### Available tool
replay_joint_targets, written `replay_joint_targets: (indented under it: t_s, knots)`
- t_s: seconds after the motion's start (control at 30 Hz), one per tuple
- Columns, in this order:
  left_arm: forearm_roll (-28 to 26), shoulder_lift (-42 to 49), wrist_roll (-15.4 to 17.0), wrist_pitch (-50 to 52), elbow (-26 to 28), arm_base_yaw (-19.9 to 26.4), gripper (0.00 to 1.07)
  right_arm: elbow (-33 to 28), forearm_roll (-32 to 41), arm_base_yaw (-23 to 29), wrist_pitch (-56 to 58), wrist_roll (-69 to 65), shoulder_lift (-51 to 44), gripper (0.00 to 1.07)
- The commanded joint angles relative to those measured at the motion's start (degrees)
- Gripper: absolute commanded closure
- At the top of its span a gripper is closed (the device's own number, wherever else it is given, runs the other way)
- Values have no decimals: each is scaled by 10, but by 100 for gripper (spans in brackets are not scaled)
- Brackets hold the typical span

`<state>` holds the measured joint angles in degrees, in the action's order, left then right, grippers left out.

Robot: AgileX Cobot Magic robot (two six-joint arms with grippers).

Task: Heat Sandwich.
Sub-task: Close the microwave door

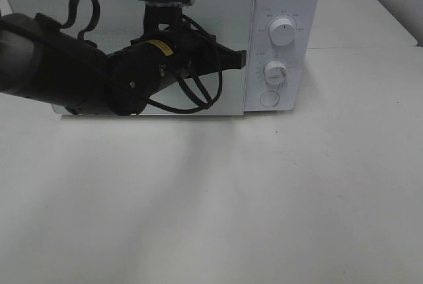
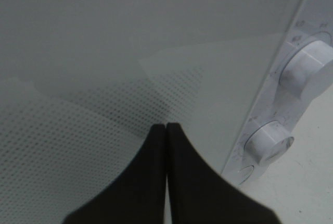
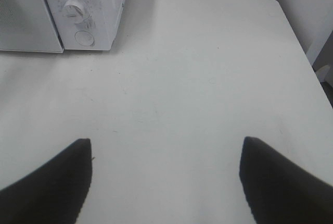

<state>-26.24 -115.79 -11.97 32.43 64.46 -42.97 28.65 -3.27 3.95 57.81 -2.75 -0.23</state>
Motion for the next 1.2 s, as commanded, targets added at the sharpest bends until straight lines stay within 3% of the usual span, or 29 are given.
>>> replay_joint_targets:
  t_s: [0.03, 0.3, 0.73, 1.0, 1.2]
  knots:
    - [-28, -9, -15, 37, 26, 11, 107, -1, 1, -5, -6, 5, -15, 32]
    - [-36, -28, -18, 14, 64, 32, 107, -1, 1, -5, -6, 5, -15, 32]
    - [-26, -26, -25, 14, 64, 26, 107, -1, 1, -5, -6, 5, -15, 32]
    - [-26, -9, -25, -42, 60, 21, 107, -1, 1, -5, -6, 5, -15, 32]
    - [-26, 8, -37, -42, 28, -5, 107, -1, 1, -5, -6, 5, -15, 32]
